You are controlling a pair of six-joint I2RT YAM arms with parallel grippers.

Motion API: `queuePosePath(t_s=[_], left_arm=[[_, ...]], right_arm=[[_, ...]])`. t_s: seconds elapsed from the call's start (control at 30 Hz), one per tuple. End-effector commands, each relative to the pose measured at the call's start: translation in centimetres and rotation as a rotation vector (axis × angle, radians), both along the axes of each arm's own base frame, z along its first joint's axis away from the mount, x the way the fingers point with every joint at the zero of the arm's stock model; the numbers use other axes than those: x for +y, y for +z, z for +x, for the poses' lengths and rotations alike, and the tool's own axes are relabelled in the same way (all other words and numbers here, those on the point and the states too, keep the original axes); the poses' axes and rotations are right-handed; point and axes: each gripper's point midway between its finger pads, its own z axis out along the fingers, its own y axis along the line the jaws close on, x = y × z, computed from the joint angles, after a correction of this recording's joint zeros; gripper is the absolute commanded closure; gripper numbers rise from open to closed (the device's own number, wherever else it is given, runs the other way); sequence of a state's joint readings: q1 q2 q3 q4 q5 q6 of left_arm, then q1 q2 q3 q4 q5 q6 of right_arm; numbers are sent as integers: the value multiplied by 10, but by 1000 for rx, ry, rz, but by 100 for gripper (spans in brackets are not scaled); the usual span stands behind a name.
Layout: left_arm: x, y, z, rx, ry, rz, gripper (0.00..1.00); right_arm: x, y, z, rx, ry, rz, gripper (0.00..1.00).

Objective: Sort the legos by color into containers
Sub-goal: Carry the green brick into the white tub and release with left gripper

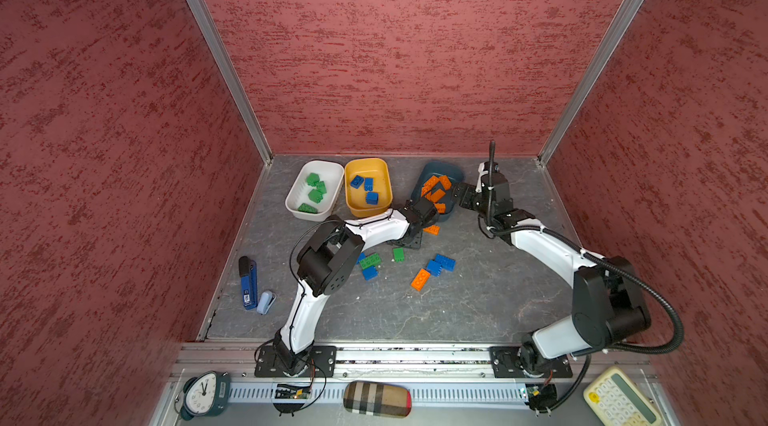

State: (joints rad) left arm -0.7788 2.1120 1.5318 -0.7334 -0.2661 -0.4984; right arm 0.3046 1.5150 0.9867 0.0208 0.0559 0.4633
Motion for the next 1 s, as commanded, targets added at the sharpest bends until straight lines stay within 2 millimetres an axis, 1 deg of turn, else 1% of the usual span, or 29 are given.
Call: queuePosePath(t_s=[0.0,0.03,0.13,0.2,0.3,0.4,0.5,0.63,0.73,0.77,0.87,0.97], left_arm=[[-2,-1,8,-8,8,-3,42],[-1,0,9,-14,12,-2,43],[-5,7,11,-43,2,-40,55],[-11,15,13,-73,-13,-96,65],[-13,32,18,-129,-25,-139,75],[-6,53,26,-195,-24,-151,78],[7,75,31,-250,-5,-174,78],[41,107,44,-327,56,-199,78],[80,123,57,-362,131,-203,77],[93,126,61,-368,155,-203,77],[146,131,76,-405,246,-159,77],[203,133,88,-423,363,-102,77]], right_arm=[[7,11,5,-19,33,23,1],[8,11,5,-20,41,25,1],[12,12,4,-20,64,31,1],[13,9,3,-10,67,31,1],[20,7,3,-4,94,45,1],[31,7,1,-2,140,51,1],[46,-6,-6,29,193,21,1],[73,-26,-19,79,275,-52,1],[95,-37,-27,92,340,-141,1],[101,-40,-28,96,354,-161,1],[121,-49,-30,120,402,-211,1],[136,-50,-28,120,431,-232,1]])
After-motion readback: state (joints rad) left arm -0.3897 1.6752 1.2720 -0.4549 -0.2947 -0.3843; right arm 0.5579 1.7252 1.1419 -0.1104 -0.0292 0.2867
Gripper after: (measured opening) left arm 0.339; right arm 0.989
